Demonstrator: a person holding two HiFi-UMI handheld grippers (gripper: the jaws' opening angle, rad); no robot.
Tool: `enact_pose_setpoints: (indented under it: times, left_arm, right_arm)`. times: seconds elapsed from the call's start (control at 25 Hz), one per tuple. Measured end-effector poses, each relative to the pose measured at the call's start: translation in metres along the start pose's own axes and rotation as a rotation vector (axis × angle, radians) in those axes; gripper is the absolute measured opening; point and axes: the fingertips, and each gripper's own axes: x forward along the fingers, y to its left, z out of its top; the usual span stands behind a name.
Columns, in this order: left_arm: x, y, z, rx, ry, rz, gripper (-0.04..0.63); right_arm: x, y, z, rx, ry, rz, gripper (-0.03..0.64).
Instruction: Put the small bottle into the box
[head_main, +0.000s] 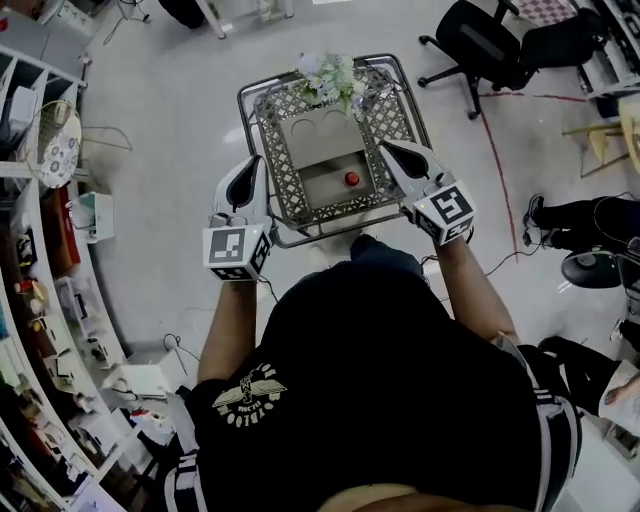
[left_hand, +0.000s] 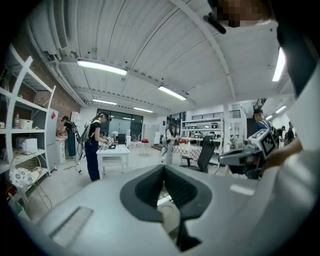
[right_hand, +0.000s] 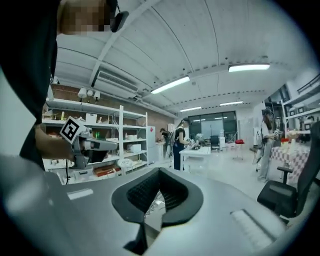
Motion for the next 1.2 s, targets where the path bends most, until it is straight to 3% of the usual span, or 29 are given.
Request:
enact_pose_setpoints:
  times: [0.2,0.64,1.2]
  left_arm:
    - [-0.014,-0.015,0.02,0.023,-0.039,-0.036,0.0]
    - [-0.043,-0.036,0.022,0.027,-0.068,-0.107,0.0]
    - [-0.016,-0.047,0.023,0.032,-0.046,-0.009,0.0]
  right_arm:
    - [-0.033,0.016,0.049,0.006,-0.088,-0.042,0.008]
    - [-0.066,0.048,0.062,0.006,-0.097,-0.113,0.008]
    - [-0.052,0.001,0.051,-0.001,-0.112,-0.02,0.008]
